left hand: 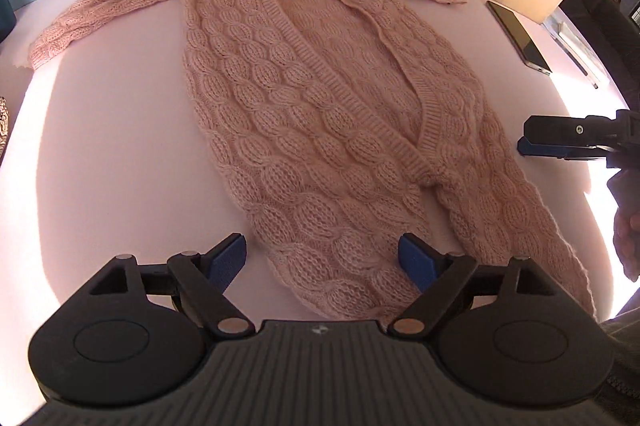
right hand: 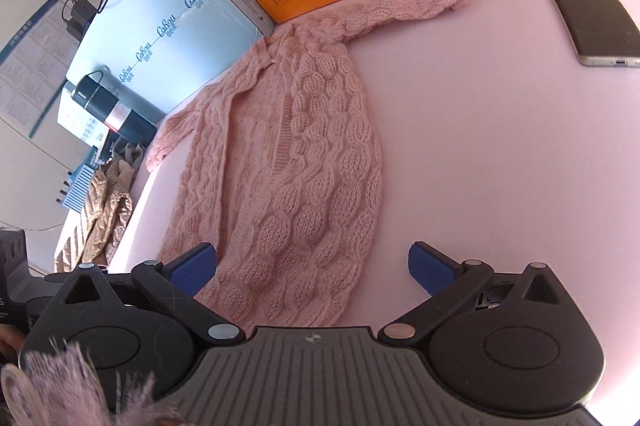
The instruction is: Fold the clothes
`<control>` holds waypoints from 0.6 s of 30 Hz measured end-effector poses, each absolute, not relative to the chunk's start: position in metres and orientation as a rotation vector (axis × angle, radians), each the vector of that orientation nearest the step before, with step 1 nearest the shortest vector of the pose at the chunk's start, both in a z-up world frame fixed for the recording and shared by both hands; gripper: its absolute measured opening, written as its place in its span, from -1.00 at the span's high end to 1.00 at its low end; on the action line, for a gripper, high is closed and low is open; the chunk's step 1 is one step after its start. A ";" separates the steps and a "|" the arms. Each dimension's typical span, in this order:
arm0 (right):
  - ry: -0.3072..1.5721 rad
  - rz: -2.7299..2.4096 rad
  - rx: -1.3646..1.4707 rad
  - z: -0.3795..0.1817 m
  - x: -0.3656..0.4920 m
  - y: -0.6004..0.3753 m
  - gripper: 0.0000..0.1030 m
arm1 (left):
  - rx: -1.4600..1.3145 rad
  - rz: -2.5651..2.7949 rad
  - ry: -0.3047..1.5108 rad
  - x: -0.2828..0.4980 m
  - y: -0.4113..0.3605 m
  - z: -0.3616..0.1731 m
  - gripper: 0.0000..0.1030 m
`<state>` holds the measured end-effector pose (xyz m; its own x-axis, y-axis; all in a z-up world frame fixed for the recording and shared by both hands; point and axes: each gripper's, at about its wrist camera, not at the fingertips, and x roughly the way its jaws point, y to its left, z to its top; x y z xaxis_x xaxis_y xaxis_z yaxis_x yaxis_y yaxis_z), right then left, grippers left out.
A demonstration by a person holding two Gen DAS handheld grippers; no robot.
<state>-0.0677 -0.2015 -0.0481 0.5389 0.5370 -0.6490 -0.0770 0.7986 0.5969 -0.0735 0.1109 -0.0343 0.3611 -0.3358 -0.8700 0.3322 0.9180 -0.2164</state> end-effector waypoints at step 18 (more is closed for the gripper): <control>1.112 0.861 0.763 -0.041 -0.093 -0.139 0.68 | -0.009 -0.474 1.067 -0.111 0.141 0.022 0.67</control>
